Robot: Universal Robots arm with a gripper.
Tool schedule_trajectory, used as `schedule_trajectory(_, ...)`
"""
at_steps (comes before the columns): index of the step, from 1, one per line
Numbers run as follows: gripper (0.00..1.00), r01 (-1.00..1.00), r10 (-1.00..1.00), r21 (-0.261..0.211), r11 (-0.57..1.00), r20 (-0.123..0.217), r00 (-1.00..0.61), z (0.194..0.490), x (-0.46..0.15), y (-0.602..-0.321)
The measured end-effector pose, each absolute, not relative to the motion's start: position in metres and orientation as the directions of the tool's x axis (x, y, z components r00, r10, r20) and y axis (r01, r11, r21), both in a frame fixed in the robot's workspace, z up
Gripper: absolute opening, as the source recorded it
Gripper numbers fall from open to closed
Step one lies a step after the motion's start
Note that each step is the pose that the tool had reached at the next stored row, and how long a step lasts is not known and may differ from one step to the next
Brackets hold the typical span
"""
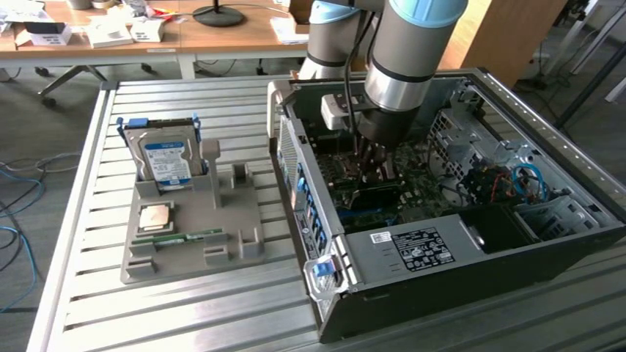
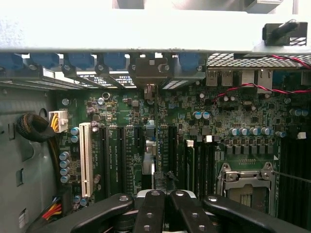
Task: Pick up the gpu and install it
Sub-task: 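Press down on the gpu until it lock into place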
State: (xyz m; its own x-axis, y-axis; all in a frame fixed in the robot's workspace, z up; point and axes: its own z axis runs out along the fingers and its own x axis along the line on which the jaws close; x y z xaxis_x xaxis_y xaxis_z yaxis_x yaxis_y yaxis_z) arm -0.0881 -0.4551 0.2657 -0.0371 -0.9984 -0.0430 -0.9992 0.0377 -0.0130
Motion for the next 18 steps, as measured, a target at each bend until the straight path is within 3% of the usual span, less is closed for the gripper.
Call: schedule_trajectory(18, 0.11, -0.999, -0.998, -0.013, 0.038, -0.046, -0.037, 0.2650, -0.0884, -0.4534)
